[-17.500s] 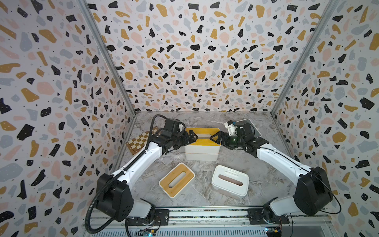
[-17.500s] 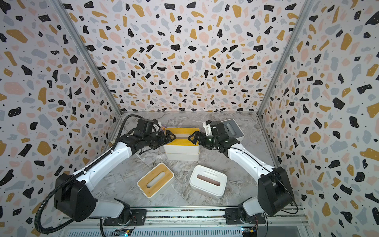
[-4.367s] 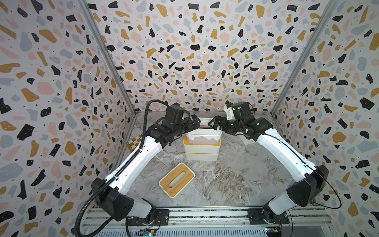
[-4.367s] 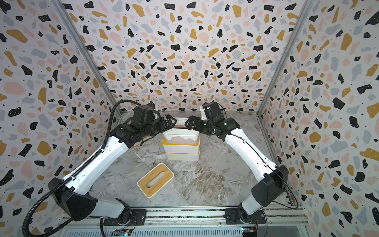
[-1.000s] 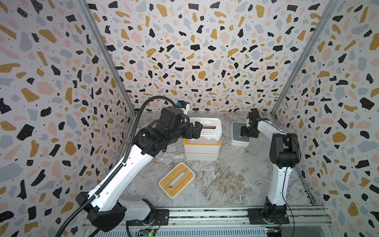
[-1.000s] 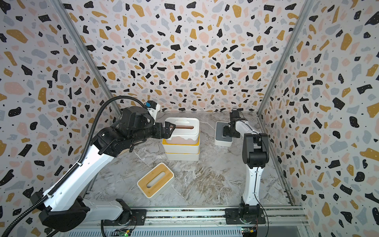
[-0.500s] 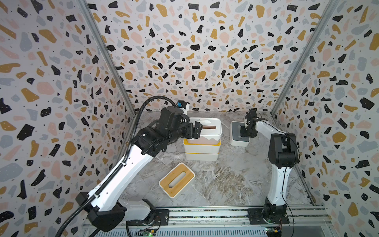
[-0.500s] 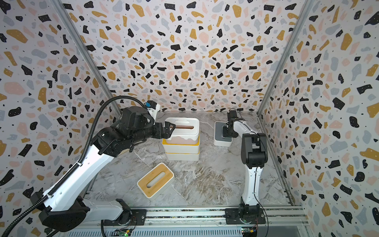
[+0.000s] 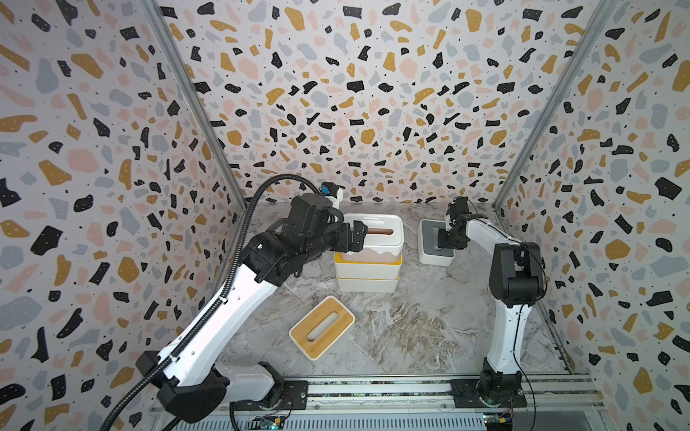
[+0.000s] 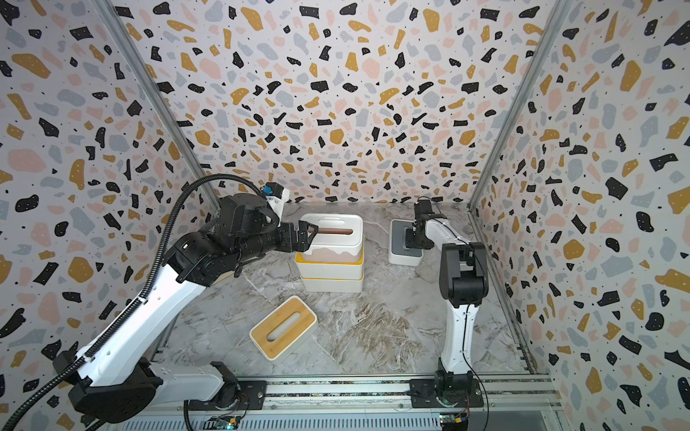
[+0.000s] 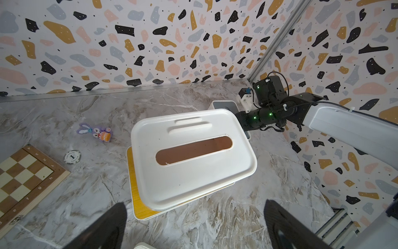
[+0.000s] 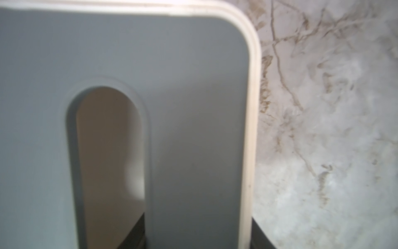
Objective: Stack the tissue boxes
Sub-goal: Pick up the tissue box from the center of the board, then place the tissue box at the tissue box.
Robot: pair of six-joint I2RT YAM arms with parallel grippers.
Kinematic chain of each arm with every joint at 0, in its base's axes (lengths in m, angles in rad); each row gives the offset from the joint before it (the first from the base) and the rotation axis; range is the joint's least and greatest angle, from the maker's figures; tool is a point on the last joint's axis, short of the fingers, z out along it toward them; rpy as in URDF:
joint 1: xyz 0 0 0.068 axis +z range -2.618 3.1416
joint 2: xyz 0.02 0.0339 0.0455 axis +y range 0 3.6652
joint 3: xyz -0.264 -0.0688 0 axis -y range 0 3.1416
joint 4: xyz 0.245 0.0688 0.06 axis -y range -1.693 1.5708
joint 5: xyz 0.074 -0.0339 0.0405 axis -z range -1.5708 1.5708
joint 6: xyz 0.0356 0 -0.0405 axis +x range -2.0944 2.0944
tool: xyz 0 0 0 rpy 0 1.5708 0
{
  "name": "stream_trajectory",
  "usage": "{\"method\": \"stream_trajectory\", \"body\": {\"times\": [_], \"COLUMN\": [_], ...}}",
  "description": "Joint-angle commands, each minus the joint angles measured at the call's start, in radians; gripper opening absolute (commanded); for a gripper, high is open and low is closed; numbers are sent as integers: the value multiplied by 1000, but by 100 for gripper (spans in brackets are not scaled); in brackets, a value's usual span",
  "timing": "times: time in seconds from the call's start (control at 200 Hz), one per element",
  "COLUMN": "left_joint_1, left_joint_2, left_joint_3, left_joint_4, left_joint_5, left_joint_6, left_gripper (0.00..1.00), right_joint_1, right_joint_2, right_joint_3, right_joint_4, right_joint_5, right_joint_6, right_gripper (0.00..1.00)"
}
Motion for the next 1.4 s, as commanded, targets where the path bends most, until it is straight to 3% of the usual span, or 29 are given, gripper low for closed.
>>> {"method": "stream_trajectory", "body": {"times": [0.0,0.28,0.566,0.941,1.397], "left_joint_1": [16,65,85,85,85], "left_joint_2": [-36,-81,-153,-244,-280], "left_joint_3": [5,-27,-95,-244,-317], "left_joint_4": [18,8,-10,-21,10], "left_joint_5": [-11,26,56,47,5], "left_joint_6": [13,-9,-38,-109,-147], "left_gripper": [100,99,100,100,100], "right_joint_1": [-5,-9,32,230,473], "right_joint_2": [-140,-264,-340,-336,-312], "right_joint_3": [34,134,380,722,738], "right_joint_4": [-16,-119,-331,-538,-553], "right_joint_5": [-15,-32,-113,-174,-99], "right_joint_6": [15,8,-35,-24,34], "right_gripper": [25,24,24,26,27]}}
